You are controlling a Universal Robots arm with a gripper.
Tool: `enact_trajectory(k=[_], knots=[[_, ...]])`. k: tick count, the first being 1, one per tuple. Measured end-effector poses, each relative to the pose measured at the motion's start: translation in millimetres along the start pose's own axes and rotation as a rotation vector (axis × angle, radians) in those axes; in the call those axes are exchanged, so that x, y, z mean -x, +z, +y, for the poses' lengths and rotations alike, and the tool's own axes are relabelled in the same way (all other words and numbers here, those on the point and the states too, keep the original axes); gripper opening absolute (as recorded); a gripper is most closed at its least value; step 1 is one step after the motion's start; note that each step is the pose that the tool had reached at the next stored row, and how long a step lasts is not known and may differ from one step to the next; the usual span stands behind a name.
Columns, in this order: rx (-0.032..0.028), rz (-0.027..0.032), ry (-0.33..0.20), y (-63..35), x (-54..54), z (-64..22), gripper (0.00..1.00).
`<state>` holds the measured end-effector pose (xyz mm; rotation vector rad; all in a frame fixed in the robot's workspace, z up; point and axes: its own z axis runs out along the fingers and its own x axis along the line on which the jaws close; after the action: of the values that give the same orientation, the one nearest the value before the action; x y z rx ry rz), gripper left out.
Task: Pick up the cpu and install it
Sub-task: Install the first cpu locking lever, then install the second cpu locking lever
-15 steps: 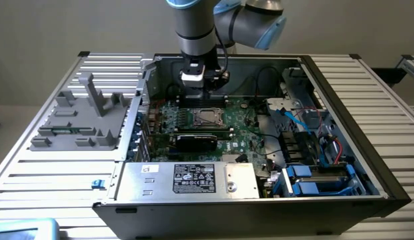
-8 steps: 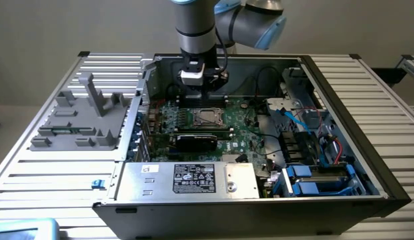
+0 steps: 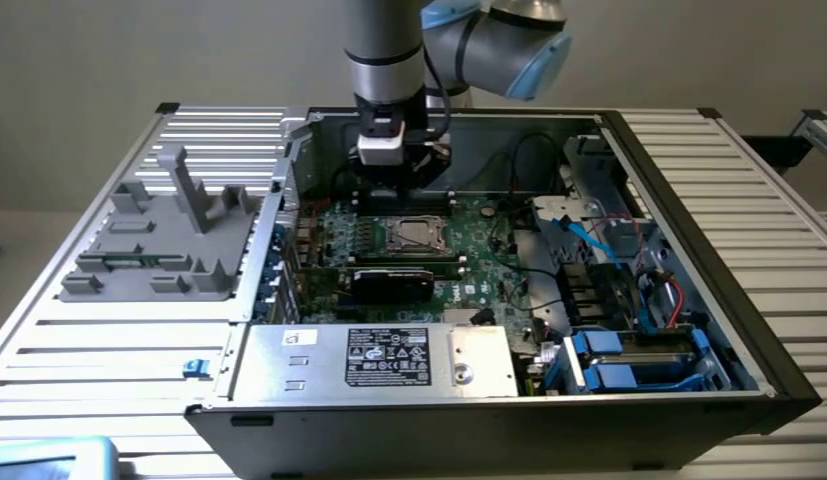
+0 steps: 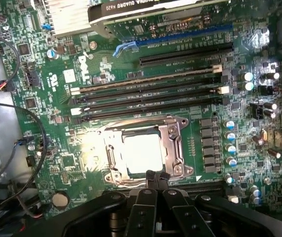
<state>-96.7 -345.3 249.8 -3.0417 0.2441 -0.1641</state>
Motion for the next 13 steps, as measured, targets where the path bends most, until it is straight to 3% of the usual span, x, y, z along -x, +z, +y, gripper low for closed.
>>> enact_trajectory(k=[1, 2, 3, 8, 13], knots=[[0.0068, 0.0006, -0.006, -0.1, 0.9, 0.0, 0.11], [0.0094, 0.0005, -0.009, -0.2, 1.4, 0.2, 0.11], [0.0102, -0.0024, -0.010, -1.0, 1.2, 0.1, 0.11], [0.0102, -0.0031, -0.010, -1.7, 1.5, 0.0, 0.11], [0.0124, -0.0170, -0.009, -11.1, 1.1, -0.7, 0.11]])
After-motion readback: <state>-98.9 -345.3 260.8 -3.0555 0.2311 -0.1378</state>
